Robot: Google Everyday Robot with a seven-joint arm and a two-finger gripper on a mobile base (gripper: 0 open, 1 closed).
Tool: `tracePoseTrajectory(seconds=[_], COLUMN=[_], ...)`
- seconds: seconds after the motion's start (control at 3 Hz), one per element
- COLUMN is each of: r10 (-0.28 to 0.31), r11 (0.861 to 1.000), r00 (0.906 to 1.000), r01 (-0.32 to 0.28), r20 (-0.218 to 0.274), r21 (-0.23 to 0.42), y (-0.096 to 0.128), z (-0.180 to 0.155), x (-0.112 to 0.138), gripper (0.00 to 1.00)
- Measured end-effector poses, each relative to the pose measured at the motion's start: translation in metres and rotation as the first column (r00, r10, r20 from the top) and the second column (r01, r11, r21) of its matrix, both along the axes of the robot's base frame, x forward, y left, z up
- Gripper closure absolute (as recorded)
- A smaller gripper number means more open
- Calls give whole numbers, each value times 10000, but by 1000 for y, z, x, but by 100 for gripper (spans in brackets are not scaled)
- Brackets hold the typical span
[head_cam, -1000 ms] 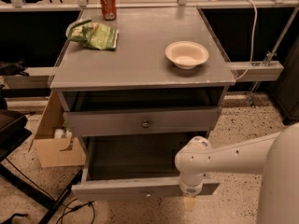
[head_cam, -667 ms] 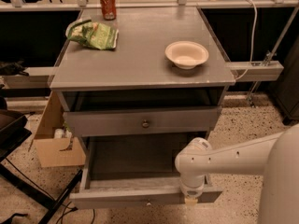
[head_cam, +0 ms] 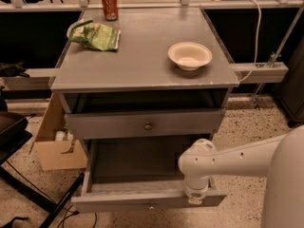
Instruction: Open middle drawer
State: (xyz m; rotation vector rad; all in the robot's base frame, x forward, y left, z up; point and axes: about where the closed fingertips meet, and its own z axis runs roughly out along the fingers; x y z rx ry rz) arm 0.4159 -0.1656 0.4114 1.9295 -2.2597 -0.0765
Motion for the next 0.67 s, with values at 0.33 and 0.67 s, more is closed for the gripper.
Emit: tracePoseTrajectory(seconds=[0.33, 0.67], r10=[0, 0], r11=[10000, 10000], r00=[10000, 10000], r01=[0, 0], r20=[0, 1], r21=[0, 1], y=[0, 0], z=[0, 0], x=[4, 8], gripper=[100, 81])
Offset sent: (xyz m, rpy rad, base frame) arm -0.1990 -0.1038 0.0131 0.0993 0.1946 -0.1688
